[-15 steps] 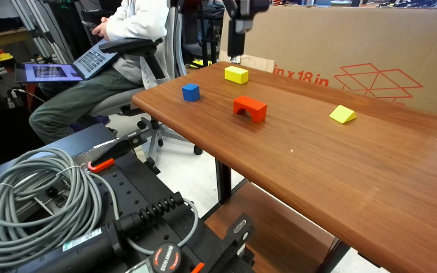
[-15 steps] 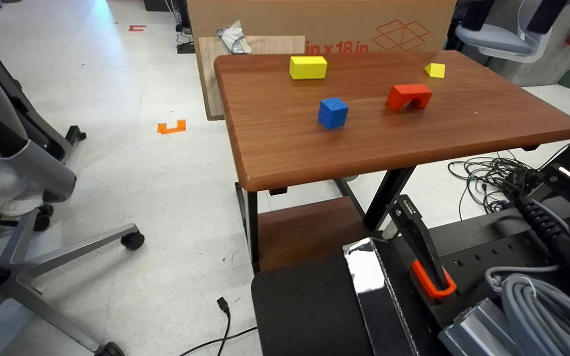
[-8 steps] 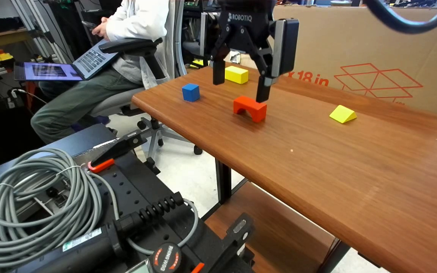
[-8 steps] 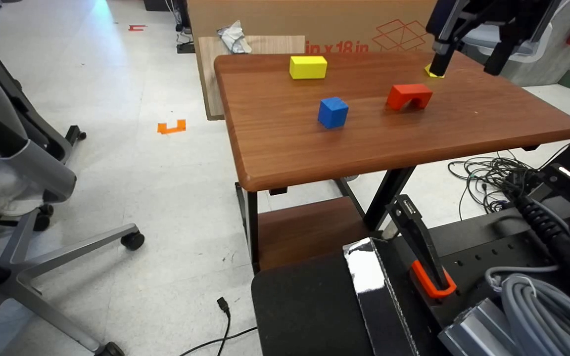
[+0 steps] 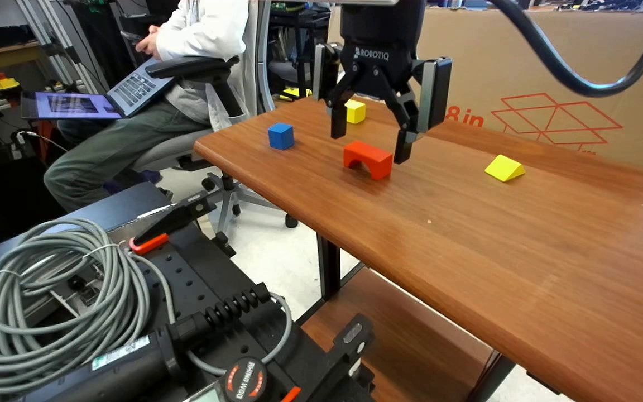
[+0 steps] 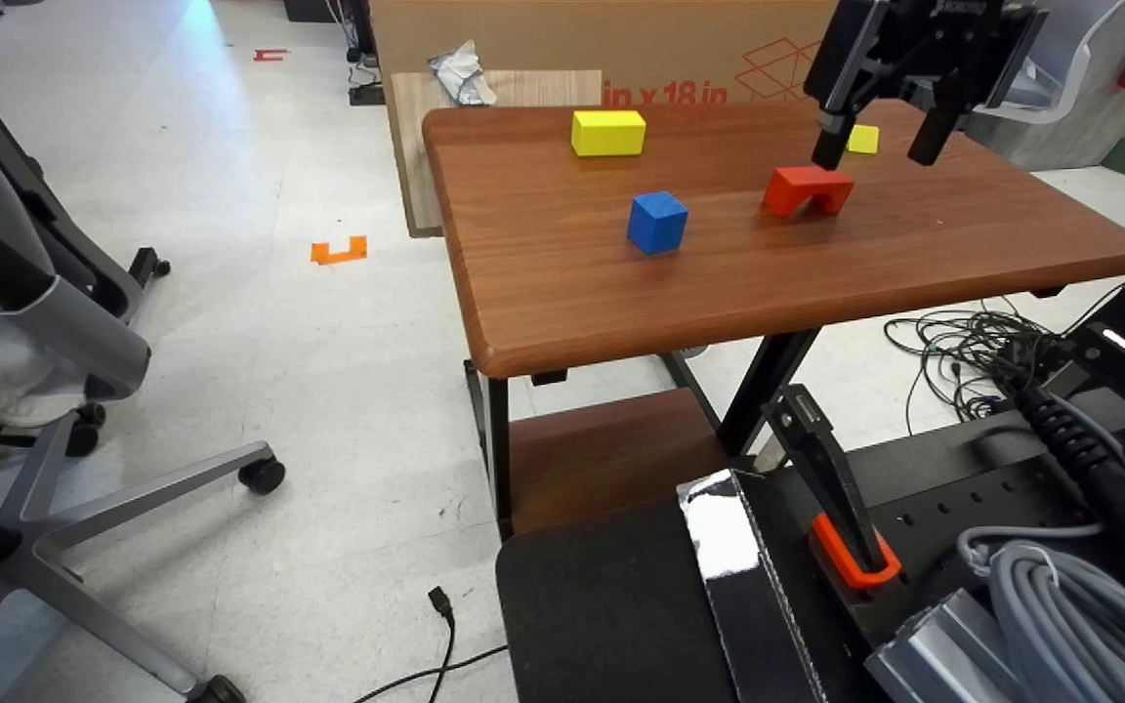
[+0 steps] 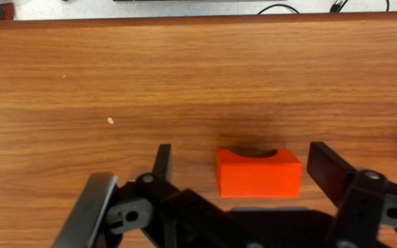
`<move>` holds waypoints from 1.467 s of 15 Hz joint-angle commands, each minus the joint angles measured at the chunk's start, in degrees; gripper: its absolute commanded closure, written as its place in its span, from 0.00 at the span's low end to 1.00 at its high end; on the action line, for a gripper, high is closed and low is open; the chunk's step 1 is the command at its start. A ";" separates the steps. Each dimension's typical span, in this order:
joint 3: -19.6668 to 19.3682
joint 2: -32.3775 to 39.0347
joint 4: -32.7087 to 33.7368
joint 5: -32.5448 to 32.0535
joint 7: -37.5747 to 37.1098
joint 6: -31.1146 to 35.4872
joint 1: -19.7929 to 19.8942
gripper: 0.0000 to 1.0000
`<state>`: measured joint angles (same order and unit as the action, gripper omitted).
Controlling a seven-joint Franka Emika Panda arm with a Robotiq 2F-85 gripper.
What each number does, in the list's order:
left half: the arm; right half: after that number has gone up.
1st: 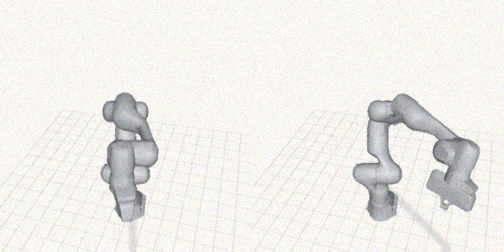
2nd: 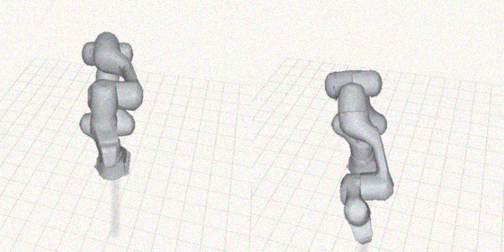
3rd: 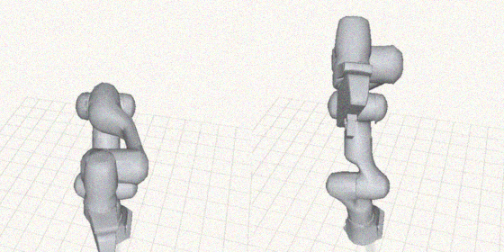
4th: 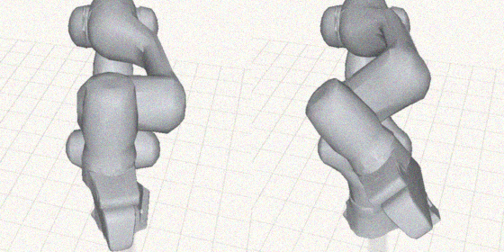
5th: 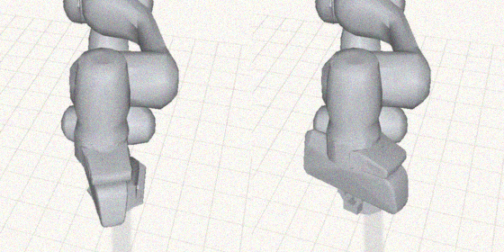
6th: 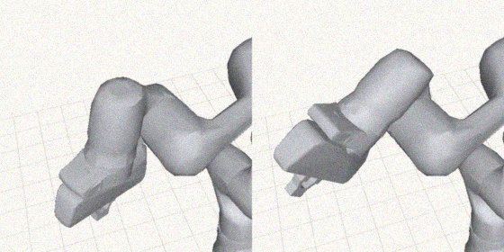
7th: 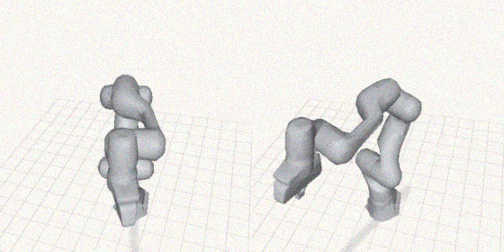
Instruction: Put the red block on the yellow block
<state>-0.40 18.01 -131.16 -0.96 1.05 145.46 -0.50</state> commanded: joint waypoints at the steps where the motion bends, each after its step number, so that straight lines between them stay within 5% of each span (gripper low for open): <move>1: 0.10 3.39 2.58 -0.87 1.11 2.44 0.19 0.00; 15: 0.60 8.16 7.19 -1.48 1.34 2.07 -0.85 0.00; 16: 0.57 8.32 7.32 -1.54 1.26 2.03 -0.92 0.25; 22: 0.58 8.09 7.44 -1.46 1.22 1.91 -0.97 0.59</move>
<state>0.42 25.38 -124.60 -0.99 2.39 146.43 -1.08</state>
